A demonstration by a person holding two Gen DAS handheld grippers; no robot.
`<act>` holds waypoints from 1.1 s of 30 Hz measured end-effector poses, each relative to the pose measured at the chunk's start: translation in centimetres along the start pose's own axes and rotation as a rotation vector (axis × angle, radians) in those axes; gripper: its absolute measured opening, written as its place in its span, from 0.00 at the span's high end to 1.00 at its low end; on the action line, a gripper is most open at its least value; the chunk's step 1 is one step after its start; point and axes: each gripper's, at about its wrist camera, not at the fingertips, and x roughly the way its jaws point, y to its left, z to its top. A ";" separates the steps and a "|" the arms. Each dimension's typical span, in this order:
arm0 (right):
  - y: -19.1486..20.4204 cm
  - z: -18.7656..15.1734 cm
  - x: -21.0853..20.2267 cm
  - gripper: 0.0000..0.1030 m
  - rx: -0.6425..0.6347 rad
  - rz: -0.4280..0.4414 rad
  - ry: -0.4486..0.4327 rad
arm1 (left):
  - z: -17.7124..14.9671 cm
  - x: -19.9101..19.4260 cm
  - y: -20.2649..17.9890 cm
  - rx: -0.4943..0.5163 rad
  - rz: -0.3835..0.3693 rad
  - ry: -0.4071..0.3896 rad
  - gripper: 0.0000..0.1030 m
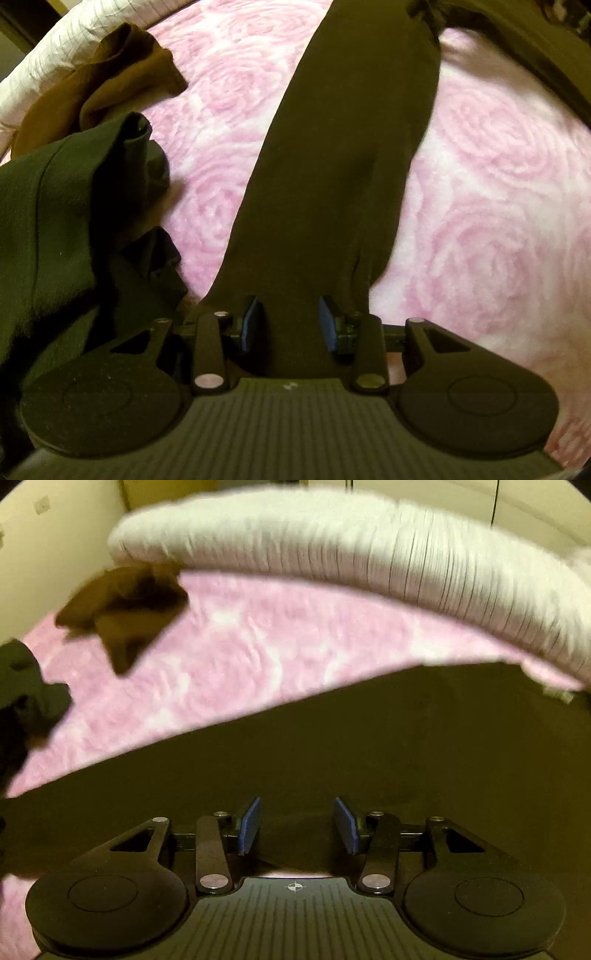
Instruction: Fold clothes
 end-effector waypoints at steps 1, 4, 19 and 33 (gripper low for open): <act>0.0 -0.6 0.6 0.53 -0.008 0.000 0.057 | 0.0 -0.1 0.0 -0.003 0.002 0.000 0.70; 0.6 -2.4 -0.8 0.54 -0.074 -0.021 0.091 | 0.0 -0.8 0.0 -0.011 0.003 -0.010 0.70; -3.2 -6.8 -4.2 0.53 0.179 -0.042 0.086 | -0.5 -2.9 -1.0 -0.033 0.004 -0.015 0.70; -12.5 -29.4 -24.7 0.53 0.542 -0.375 0.131 | 1.8 -10.5 -13.2 0.119 -0.156 -0.164 0.65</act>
